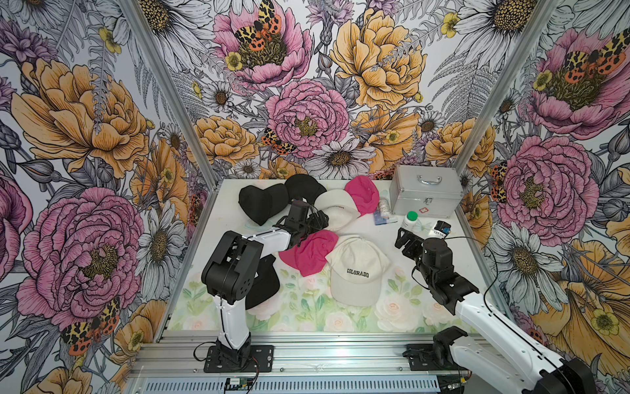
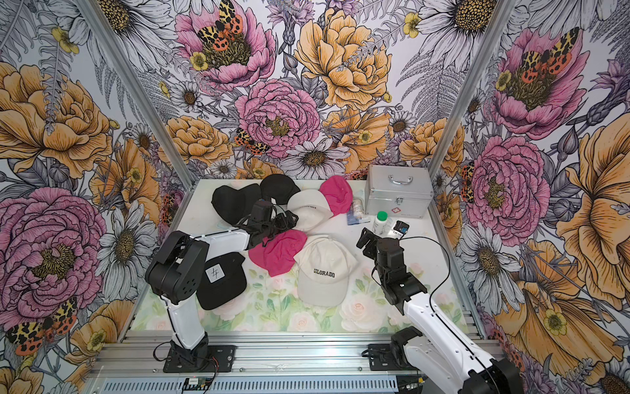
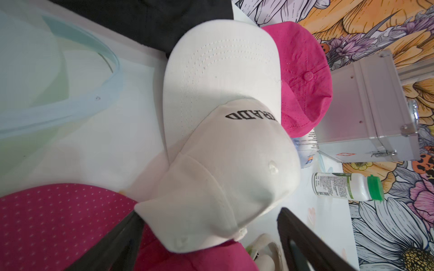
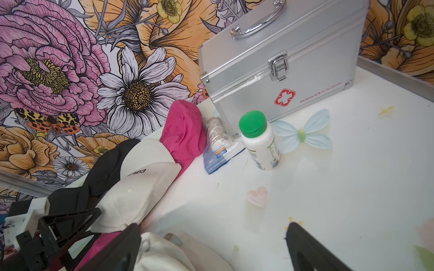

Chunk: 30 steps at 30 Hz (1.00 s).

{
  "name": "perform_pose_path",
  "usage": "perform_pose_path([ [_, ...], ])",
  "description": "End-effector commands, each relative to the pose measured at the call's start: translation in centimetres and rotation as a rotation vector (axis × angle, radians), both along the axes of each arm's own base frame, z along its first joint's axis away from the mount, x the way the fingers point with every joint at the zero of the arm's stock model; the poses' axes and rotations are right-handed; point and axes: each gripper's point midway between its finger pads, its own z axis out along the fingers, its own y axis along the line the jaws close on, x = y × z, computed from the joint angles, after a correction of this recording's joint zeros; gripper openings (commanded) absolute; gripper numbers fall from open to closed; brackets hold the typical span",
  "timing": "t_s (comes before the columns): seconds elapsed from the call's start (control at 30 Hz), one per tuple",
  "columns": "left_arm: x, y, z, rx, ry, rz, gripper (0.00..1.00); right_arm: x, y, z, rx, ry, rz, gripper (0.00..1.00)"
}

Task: Stack the baseball caps by color
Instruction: Pick up the baseball cap from the center of the board.

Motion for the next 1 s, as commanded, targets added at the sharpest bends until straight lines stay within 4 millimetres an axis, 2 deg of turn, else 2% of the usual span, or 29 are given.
perform_pose_path([
  [0.0, 1.1, -1.1, 1.4, -0.067, -0.039, 0.042, 0.91, -0.1, -0.4, -0.2, -0.038, 0.002, 0.001, 0.99],
  [0.13, 2.1, -1.1, 1.4, -0.074, -0.055, 0.074, 0.89, 0.1, 0.2, -0.4, -0.034, 0.015, 0.028, 0.99],
  [0.37, 4.9, -3.0, 1.7, -0.141, -0.106, 0.063, 0.70, 0.0, 0.8, -0.3, -0.016, 0.012, 0.059, 0.99],
  [0.43, 5.7, -3.4, 2.3, -0.157, -0.137, 0.062, 0.57, 0.0, 0.9, -0.4, -0.012, 0.013, 0.066, 0.99],
  [0.5, 6.3, -3.7, 3.3, -0.175, -0.168, 0.056, 0.37, 0.0, 1.1, -0.4, -0.006, 0.014, 0.073, 0.99],
  [0.57, 6.4, -3.9, 4.5, -0.177, -0.204, 0.036, 0.22, 0.0, 1.5, -0.2, 0.003, 0.008, 0.092, 0.99],
  [0.73, 5.1, -3.4, 7.5, -0.124, -0.306, -0.026, 0.00, 0.2, 2.0, 1.2, 0.008, -0.033, 0.124, 0.99],
  [0.9, 4.3, -2.8, 10.7, -0.081, -0.408, -0.123, 0.00, 1.0, 2.2, 3.1, -0.038, -0.084, 0.138, 0.99],
  [0.97, 4.1, -2.5, 11.4, -0.059, -0.426, -0.156, 0.00, 1.4, 2.4, 3.6, -0.055, -0.090, 0.150, 0.99],
])
